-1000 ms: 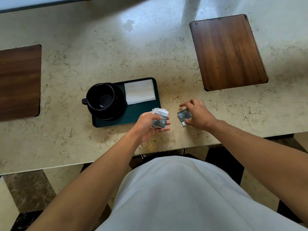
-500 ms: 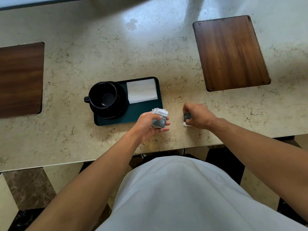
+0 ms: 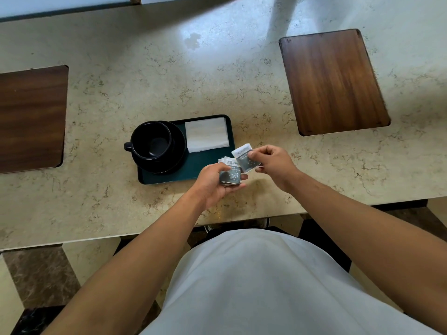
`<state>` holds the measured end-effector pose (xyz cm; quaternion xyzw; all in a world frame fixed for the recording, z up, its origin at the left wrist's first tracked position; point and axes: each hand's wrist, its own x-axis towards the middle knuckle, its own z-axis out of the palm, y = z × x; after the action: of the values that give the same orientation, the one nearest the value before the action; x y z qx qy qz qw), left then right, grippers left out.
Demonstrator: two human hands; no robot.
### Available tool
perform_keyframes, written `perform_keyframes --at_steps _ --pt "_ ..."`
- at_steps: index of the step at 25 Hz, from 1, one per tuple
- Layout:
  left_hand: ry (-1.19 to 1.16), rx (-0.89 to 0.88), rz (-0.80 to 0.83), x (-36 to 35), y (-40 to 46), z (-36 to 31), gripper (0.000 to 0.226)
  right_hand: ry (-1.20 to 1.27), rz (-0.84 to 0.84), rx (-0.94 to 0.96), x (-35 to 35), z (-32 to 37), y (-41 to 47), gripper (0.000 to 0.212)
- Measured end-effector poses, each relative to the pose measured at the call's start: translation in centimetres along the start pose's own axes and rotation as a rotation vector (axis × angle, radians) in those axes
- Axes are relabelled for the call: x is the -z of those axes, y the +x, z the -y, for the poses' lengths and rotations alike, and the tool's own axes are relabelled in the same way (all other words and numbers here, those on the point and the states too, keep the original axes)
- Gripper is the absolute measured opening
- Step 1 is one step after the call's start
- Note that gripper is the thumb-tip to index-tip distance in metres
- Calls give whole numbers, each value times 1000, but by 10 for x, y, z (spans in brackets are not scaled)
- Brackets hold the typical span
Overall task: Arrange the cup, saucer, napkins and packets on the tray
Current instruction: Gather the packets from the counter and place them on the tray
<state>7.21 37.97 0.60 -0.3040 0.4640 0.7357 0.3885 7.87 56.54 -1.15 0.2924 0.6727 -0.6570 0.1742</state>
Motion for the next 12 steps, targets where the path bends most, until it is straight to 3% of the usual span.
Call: perform_keyframes --at_steps 8,12 --pt "45 -141 -40 12 -9 -4 29 -214 4 23 -34 -8 -12 22" --pt "33 -166 -54 25 -16 -9 24 -257 98 27 -41 0 -10 14"
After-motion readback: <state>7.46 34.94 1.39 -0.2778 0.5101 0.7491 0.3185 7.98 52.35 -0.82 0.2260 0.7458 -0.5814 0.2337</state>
